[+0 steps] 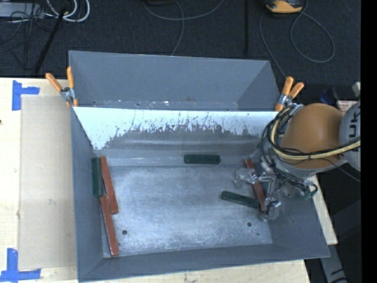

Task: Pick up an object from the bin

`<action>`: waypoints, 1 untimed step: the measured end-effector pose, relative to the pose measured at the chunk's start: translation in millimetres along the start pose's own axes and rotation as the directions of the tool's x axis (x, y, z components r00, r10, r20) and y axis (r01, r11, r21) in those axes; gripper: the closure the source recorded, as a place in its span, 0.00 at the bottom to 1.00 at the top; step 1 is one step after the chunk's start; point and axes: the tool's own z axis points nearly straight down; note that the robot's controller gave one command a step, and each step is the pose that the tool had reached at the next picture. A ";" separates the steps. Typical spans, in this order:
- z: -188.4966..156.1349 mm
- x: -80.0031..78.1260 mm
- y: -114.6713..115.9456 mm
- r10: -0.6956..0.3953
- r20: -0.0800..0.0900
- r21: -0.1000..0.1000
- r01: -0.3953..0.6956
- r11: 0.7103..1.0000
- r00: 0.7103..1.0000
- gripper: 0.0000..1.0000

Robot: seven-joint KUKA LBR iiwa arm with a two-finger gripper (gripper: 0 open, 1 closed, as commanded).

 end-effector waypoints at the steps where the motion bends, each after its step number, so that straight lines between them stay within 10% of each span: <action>1: -1.1 1.1 -0.5 0.004 -0.001 -0.001 -0.004 1.000 1.000 1.00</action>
Offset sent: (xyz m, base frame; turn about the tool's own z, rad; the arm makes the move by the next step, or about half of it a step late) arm 0.0000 0.0000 0.0000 0.0000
